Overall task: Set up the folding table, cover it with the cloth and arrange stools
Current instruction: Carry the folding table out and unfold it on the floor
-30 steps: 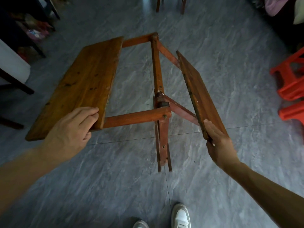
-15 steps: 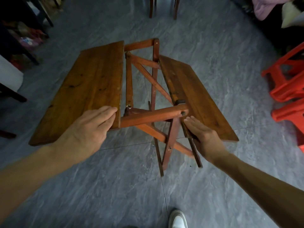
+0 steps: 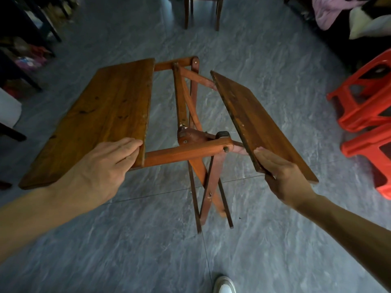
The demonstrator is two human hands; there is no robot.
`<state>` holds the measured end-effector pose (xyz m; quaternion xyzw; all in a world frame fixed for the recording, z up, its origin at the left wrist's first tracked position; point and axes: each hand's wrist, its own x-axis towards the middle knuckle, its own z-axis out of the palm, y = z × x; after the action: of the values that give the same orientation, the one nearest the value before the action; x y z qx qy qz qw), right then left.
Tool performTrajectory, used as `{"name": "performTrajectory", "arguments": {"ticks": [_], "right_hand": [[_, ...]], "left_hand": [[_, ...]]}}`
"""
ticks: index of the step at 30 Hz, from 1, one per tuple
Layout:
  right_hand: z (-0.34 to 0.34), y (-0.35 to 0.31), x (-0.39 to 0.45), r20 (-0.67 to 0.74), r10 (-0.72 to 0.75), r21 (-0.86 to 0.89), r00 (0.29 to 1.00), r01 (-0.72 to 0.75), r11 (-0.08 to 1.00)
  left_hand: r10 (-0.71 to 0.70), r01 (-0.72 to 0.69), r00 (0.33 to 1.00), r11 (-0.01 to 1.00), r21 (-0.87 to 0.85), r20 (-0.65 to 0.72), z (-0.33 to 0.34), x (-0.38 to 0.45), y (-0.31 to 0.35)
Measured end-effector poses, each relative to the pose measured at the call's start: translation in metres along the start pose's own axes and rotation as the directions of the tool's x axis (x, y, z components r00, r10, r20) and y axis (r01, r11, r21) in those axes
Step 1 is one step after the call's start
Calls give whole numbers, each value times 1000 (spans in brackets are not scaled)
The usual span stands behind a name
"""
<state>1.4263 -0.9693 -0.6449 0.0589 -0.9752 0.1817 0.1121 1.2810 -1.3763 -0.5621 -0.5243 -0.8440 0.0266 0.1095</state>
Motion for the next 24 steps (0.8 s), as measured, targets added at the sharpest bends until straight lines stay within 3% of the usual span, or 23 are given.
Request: {"name": "performTrajectory", "arguments": {"ticks": [9,19,24], "right_hand": [[-33,10,8,144,-151,-18,978,155,988],[-90,6,10,183,-235,-181,955,268,946],[-90,-7,-3,239,-233,-183,943,279,943]], "left_hand": [[11,-8,992,1000,-23,129,-5,22,28],[111,-120,976,992,38,185,-25,57,54],[146,-154,979,987,46,144,-30,77,68]]}}
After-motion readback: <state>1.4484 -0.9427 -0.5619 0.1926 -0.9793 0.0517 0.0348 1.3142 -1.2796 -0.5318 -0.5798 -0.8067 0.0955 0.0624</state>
